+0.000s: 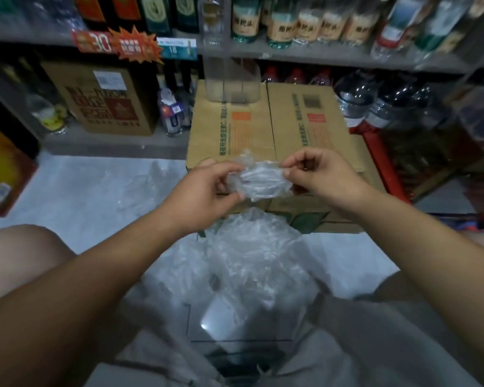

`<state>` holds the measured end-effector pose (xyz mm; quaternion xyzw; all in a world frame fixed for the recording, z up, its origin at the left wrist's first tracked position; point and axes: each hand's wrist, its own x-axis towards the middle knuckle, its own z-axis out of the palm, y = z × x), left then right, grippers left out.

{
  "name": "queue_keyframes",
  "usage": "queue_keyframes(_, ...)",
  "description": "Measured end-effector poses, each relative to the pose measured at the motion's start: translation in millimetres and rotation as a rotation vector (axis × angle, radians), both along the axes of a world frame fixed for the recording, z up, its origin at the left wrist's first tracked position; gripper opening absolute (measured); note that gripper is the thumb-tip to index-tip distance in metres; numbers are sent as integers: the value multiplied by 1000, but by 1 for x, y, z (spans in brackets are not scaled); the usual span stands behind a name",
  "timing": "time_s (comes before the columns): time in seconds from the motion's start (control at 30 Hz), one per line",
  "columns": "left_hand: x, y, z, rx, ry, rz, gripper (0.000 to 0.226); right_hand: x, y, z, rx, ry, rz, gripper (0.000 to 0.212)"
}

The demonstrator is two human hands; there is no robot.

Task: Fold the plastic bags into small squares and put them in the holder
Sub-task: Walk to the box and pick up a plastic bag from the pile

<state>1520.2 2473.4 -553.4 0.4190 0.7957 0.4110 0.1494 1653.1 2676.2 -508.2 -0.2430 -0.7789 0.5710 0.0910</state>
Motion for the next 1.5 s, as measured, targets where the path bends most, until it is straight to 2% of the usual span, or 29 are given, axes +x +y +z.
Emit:
queue_keyframes(0.07,-6,5,11,-7,104,43,15,-6,7,11,5,28,10,12)
queue_keyframes(0.13,-17,11,20,6,61,100,5,-14,15,18,12,73,-3,8)
queue_keyframes(0.2,-30,20,27,43,-69,132,9,-25,26,21,75,101,-3,16)
queue_keyframes(0.3,-47,35,36,82,-168,132,14,-45,43,16,309,21,46,33)
queue_keyframes(0.4,-62,48,37,81,-236,150,21,-70,55,9,358,23,58,15)
queue_keyframes(0.47,-73,52,35,1,-258,155,25,-82,59,9,261,80,5,5)
queue_keyframes(0.53,-82,57,30,-148,-247,155,16,-89,65,9,197,127,-37,4)
queue_keyframes(0.57,-85,60,29,-226,-177,161,17,-92,68,8,187,145,-46,3)
queue_keyframes(0.6,-87,63,29,-274,-62,167,33,-96,69,7,180,161,-45,2)
queue_keyframes(0.67,-85,73,34,-158,90,143,63,-102,71,6,178,174,-16,6)
queue_keyframes(0.7,-82,79,39,-58,92,103,64,-105,72,6,180,176,13,9)
queue_keyframes(0.77,-80,92,43,53,-73,60,57,-109,71,8,161,186,82,16)
queue_keyframes(0.87,-87,102,34,51,-400,70,45,-109,73,8,79,199,120,20)
queue_keyframes(0.93,-91,102,29,36,-400,117,26,-106,76,7,68,197,118,19)
queue_keyframes(1.0,-92,101,26,110,-422,175,10,-102,80,7,80,199,93,15)
queue_keyframes(1.1,-94,101,23,220,-454,216,16,-98,84,7,118,161,57,9)
queue_keyframes(1.23,-88,101,20,232,-383,206,25,-99,75,7,284,135,33,33)
queue_keyframes(1.4,-75,99,18,163,-267,139,35,-98,68,3,220,155,41,5)
queue_keyframes(1.43,-74,98,17,157,-275,117,36,-98,68,2,174,157,38,3)
queue_keyframes(1.5,-71,98,17,196,-404,73,40,-96,68,3,68,155,10,4)
